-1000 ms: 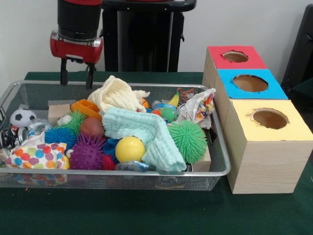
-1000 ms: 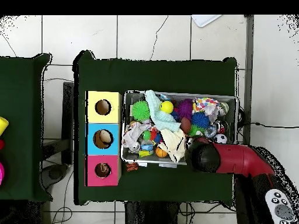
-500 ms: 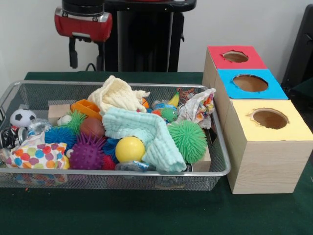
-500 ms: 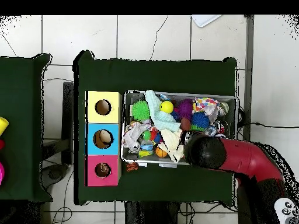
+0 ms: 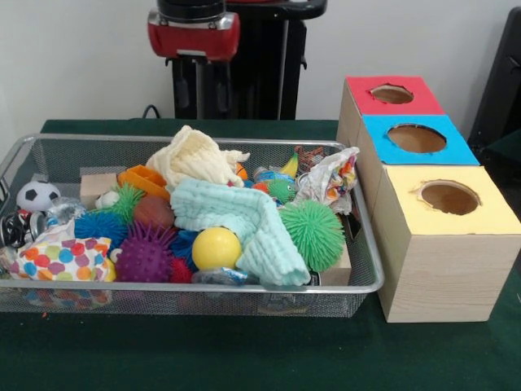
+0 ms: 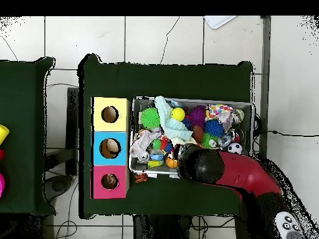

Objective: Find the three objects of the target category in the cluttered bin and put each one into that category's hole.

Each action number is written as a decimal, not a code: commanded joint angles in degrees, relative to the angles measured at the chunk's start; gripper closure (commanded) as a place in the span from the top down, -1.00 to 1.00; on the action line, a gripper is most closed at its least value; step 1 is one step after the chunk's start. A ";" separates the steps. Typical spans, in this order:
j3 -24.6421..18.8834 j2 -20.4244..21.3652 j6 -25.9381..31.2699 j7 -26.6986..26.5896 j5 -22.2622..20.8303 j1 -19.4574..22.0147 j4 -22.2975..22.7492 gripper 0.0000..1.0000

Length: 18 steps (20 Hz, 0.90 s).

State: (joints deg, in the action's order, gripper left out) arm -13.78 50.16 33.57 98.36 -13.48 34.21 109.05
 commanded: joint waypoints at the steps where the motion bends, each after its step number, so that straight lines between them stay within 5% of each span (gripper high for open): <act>1: -2.65 -2.62 -5.07 9.68 3.79 -3.01 9.21 1.00; 18: 1.58 -15.79 -25.50 12.95 3.34 -8.88 13.68 1.00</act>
State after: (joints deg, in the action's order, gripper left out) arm -13.12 40.59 12.75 98.36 -11.75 26.59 120.23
